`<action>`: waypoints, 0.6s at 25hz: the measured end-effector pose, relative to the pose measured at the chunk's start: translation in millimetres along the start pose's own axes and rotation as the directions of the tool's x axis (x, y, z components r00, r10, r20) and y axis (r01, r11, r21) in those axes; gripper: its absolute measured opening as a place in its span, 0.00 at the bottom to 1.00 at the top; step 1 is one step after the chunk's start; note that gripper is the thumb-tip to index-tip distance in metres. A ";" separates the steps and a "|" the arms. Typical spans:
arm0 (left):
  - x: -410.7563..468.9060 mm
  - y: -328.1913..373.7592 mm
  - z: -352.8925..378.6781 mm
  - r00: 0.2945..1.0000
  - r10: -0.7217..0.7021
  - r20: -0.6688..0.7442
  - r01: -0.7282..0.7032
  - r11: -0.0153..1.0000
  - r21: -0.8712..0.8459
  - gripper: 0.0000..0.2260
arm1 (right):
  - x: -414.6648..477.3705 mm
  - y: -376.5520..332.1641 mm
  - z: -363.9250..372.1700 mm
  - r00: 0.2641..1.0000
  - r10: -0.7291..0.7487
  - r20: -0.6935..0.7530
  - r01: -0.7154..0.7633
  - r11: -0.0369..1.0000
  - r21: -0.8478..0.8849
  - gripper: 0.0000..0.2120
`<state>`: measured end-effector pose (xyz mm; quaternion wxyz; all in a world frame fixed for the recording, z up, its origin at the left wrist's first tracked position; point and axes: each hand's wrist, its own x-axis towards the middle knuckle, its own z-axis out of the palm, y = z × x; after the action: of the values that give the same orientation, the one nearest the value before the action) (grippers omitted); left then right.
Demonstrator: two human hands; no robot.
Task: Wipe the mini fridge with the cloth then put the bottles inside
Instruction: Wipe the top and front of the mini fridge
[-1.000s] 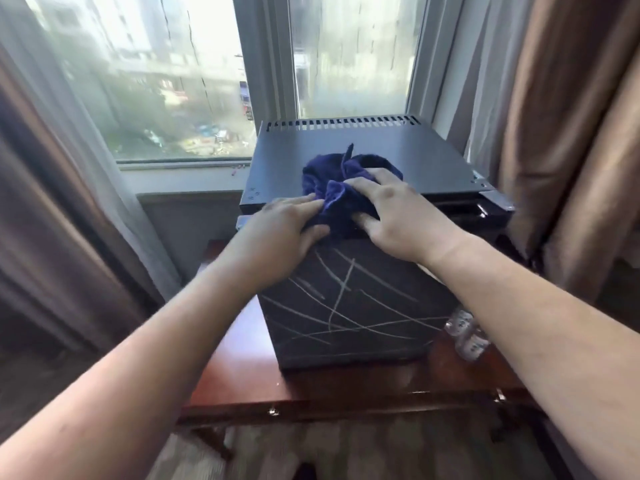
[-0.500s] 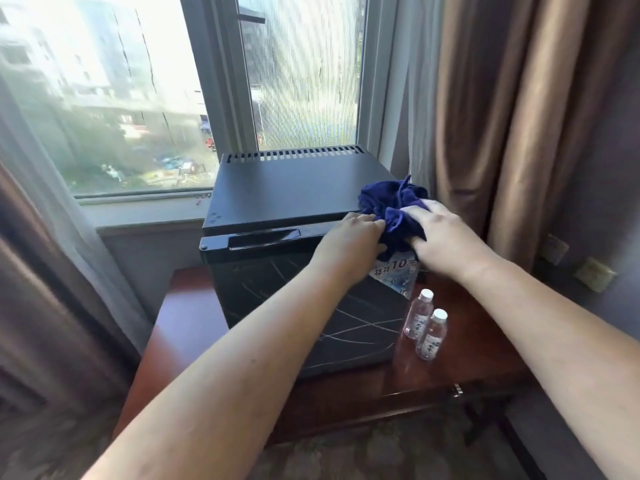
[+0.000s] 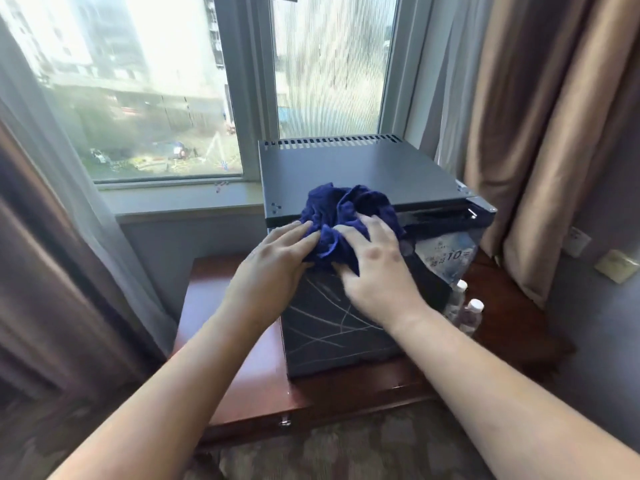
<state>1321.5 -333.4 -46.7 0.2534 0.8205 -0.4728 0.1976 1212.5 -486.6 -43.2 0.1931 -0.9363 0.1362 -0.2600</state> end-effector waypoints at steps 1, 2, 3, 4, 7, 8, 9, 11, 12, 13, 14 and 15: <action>-10.4 -6.6 -0.1 0.999 0.013 -0.030 -0.014 1.000 -0.022 0.20 | -7.8 -9.4 11.6 0.999 0.016 -0.043 -0.014 0.999 0.038 0.25; -19.9 -10.8 1.1 0.998 0.013 -0.065 -0.017 0.998 -0.063 0.20 | -16.2 -15.5 21.9 0.995 0.029 -0.091 -0.022 0.997 0.080 0.24; -29.0 -13.2 3.5 0.994 0.003 -0.105 -0.015 0.993 -0.114 0.20 | -24.1 -18.6 31.7 0.989 0.041 -0.139 -0.024 0.992 0.127 0.24; -39.6 -15.3 7.5 0.989 -0.018 -0.148 -0.008 0.985 -0.170 0.20 | -32.1 -20.4 41.0 0.982 0.067 -0.175 -0.034 0.983 0.183 0.24; -71.6 -15.2 16.1 0.933 -0.293 -0.208 0.168 0.868 -0.468 0.23 | -47.5 -21.6 55.8 0.956 0.212 -0.201 -0.119 0.912 0.392 0.23; -80.3 -13.5 21.2 0.873 -0.464 -0.151 0.278 0.728 -0.627 0.23 | -51.0 -20.5 60.9 0.947 0.259 -0.189 -0.157 0.888 0.432 0.23; -85.7 -9.5 27.1 0.782 -0.622 -0.035 0.386 0.527 -0.757 0.23 | -52.6 -18.1 65.8 0.937 0.300 -0.178 -0.188 0.865 0.466 0.22; -88.2 1.9 40.0 0.600 -0.748 0.283 0.518 0.093 -0.850 0.20 | -52.8 -11.0 74.9 0.899 0.414 -0.143 -0.246 0.747 0.617 0.19; -86.6 8.6 46.6 0.542 -0.725 0.424 0.533 -0.093 -0.841 0.19 | -52.0 -8.3 77.7 0.863 0.495 -0.100 -0.274 0.625 0.731 0.16; -83.3 16.6 50.0 0.505 -0.684 0.527 0.529 -0.237 -0.815 0.17 | -50.7 -5.9 79.7 0.824 0.566 -0.032 -0.293 0.474 0.830 0.14; -78.1 23.9 52.2 0.489 -0.647 0.586 0.521 -0.322 -0.790 0.15 | -49.1 -2.5 80.8 0.790 0.612 0.035 -0.303 0.340 0.890 0.11; -71.1 31.6 52.1 0.494 -0.622 0.608 0.510 -0.360 -0.782 0.13 | -47.8 2.9 81.3 0.759 0.647 0.071 -0.308 0.261 0.915 0.09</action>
<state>1264.5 -330.1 -121.0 0.7993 0.5257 0.0260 -0.2900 1216.3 -448.6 -129.4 0.6993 -0.5425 0.2881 -0.3656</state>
